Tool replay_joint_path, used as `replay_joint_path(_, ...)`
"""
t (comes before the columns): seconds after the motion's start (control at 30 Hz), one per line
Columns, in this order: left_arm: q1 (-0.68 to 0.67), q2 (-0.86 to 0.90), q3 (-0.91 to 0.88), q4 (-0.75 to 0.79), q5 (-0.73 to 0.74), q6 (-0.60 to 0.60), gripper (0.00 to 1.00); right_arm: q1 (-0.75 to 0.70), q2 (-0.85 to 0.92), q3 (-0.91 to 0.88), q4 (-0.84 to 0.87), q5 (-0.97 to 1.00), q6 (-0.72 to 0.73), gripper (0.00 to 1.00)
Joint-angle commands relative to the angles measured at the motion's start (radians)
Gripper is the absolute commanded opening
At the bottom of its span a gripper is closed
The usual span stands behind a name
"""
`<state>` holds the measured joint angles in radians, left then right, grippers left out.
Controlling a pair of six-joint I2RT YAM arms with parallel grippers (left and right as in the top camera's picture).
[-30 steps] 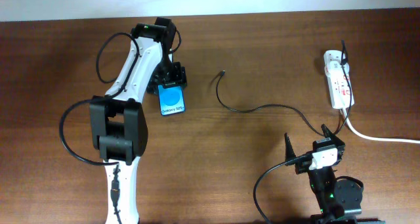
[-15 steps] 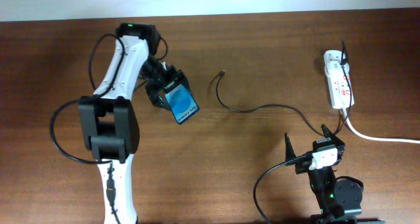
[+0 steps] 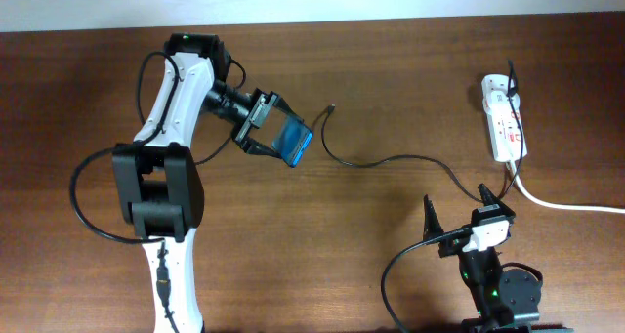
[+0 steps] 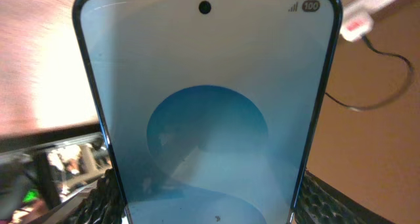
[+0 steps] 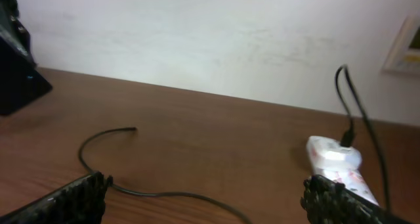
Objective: Plug charger to phone and switch on socket
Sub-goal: 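Raise the phone with the left gripper and bring the right gripper toward it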
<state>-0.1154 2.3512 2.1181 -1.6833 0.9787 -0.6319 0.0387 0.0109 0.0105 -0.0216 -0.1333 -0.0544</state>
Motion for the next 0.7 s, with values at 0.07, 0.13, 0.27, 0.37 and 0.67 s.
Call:
replay_joint_path(0.07, 0.002, 0.008, 0.023, -0.005, 0.094, -0.027, 0.0, -0.007, -0.006, 0.021, 0.021, -0.112, 0.248, 0.98)
replay_joint_path(0.13, 0.002, 0.008, 0.023, -0.004, 0.061, -0.027, 0.0, -0.007, 0.009, 0.064, 0.011, -0.152, 0.252, 0.98)
replay_joint_path(0.27, 0.002, 0.008, 0.023, 0.02, -0.049, -0.027, 0.0, -0.007, 0.173, 0.28, -0.092, -0.282, 0.277, 0.98)
replay_joint_path(0.37, 0.001, 0.008, 0.028, 0.057, -0.13, -0.031, 0.0, -0.007, 0.407, 0.488, -0.185, -0.437, 0.277, 0.98)
replay_joint_path(0.67, -0.039, -0.011, 0.248, 0.014, -0.464, -0.165, 0.0, -0.006, 1.07, 0.938, -0.31, -0.873, 0.31, 0.98)
